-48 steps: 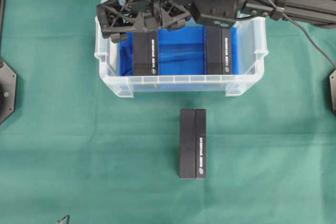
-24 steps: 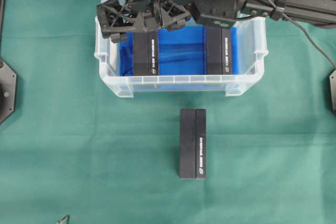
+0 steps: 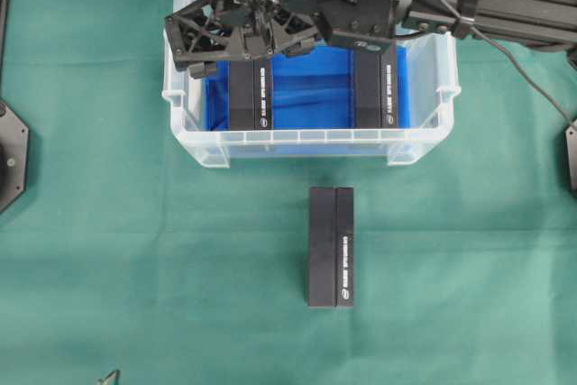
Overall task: Take the box out of the case with the right arm.
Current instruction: 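Lower the open right gripper over the left black box, then close the right gripper on the left black box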
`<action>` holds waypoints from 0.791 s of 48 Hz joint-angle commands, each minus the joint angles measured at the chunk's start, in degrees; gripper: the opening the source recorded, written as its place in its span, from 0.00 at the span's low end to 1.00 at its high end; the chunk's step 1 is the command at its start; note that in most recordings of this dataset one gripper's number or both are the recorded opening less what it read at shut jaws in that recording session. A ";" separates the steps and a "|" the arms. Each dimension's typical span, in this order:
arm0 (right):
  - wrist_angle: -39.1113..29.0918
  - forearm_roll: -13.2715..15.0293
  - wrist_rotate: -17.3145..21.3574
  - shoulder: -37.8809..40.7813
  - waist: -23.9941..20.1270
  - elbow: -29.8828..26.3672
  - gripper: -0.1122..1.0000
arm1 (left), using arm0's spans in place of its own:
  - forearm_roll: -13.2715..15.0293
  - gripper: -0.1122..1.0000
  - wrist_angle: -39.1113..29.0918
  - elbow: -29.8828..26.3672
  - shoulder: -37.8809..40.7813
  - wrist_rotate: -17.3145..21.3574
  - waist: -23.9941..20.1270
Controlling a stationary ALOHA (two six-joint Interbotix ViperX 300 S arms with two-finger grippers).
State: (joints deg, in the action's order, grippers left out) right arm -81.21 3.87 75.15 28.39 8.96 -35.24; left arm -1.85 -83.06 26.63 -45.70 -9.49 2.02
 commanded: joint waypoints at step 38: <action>10.28 -1.32 1.14 0.09 0.97 9.76 0.92 | -0.18 0.10 0.18 -1.67 0.44 -0.18 -0.18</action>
State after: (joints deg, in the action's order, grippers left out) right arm -71.89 2.90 76.20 29.44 9.93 -25.31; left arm -1.85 -83.06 26.54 -45.53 -9.58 2.02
